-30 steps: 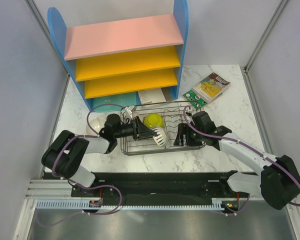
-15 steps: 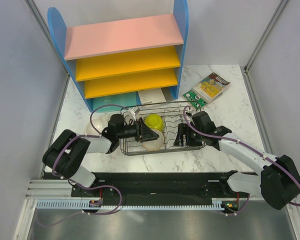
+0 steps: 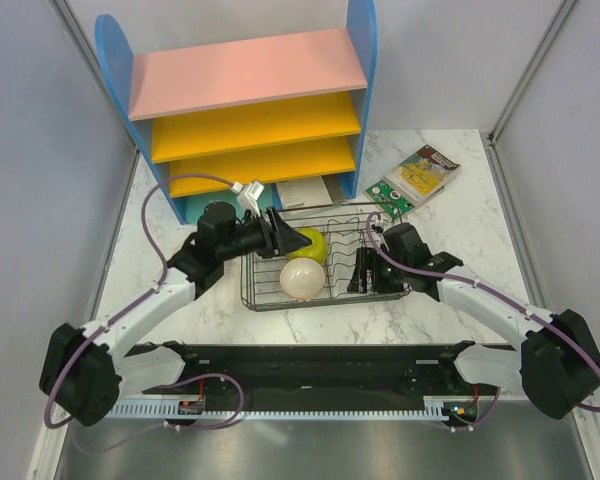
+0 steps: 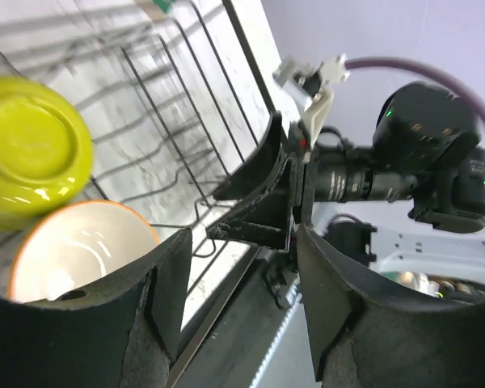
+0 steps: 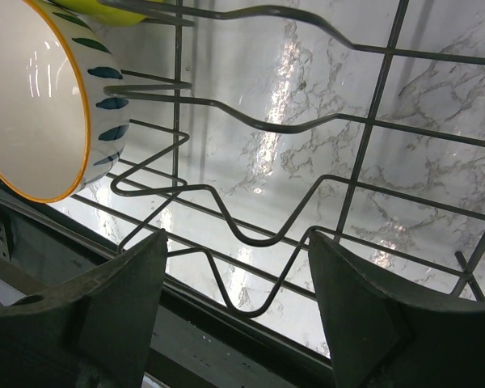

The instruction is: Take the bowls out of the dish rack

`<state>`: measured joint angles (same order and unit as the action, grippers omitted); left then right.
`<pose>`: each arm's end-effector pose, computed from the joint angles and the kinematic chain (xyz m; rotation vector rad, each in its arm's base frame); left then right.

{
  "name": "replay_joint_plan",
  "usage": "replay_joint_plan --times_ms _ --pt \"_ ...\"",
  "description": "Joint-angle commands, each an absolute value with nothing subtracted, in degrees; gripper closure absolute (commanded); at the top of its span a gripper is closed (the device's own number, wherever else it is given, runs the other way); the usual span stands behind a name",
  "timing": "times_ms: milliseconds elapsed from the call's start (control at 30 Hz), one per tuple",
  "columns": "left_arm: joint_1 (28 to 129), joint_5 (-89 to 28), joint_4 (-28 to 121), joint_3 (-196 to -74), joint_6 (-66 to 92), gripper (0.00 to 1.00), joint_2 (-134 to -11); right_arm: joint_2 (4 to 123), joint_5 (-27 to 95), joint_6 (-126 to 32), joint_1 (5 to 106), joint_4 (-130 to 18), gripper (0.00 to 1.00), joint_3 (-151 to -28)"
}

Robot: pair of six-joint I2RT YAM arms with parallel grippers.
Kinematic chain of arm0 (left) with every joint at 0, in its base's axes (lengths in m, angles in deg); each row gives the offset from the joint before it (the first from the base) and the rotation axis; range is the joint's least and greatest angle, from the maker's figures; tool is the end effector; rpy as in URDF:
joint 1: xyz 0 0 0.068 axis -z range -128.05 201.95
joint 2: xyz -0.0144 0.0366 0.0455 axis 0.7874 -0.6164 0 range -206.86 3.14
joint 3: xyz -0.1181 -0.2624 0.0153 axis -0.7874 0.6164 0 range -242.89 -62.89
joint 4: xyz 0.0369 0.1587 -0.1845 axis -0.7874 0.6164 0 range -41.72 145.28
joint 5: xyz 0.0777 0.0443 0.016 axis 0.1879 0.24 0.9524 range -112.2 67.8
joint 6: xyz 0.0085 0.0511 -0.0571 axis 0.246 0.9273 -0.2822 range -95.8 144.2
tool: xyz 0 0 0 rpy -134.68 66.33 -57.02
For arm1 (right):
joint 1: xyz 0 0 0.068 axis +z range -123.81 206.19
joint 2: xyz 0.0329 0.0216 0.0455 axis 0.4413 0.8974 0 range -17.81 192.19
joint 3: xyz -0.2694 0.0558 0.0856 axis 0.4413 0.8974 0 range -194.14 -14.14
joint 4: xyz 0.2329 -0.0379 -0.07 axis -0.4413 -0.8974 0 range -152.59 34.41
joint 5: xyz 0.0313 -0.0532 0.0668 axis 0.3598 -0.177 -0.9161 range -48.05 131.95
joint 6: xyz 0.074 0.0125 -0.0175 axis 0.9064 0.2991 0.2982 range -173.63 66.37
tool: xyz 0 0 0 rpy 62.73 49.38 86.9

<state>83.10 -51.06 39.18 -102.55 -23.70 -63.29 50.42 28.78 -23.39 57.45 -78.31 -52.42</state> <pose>0.2099 -0.1638 0.2807 0.0833 2.0969 -1.3687 0.1871 0.1310 0.2017 -0.1249 2.6051 0.7087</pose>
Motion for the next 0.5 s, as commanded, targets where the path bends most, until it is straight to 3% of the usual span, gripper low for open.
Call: replay_joint_plan --times_ms 0,167,467 --pt "83.15 -39.09 60.65 -111.39 -12.19 0.39 -60.57 50.75 28.15 -22.96 57.39 -77.12 0.22 -52.28" --pt "83.24 -33.54 70.60 -113.96 -9.11 0.43 -64.44 50.48 28.15 -22.95 57.39 -77.03 0.22 -52.37" --pt "84.73 -32.92 69.47 -108.86 -9.72 0.44 -69.36 51.10 27.71 -22.78 57.39 -77.03 0.22 -52.90"
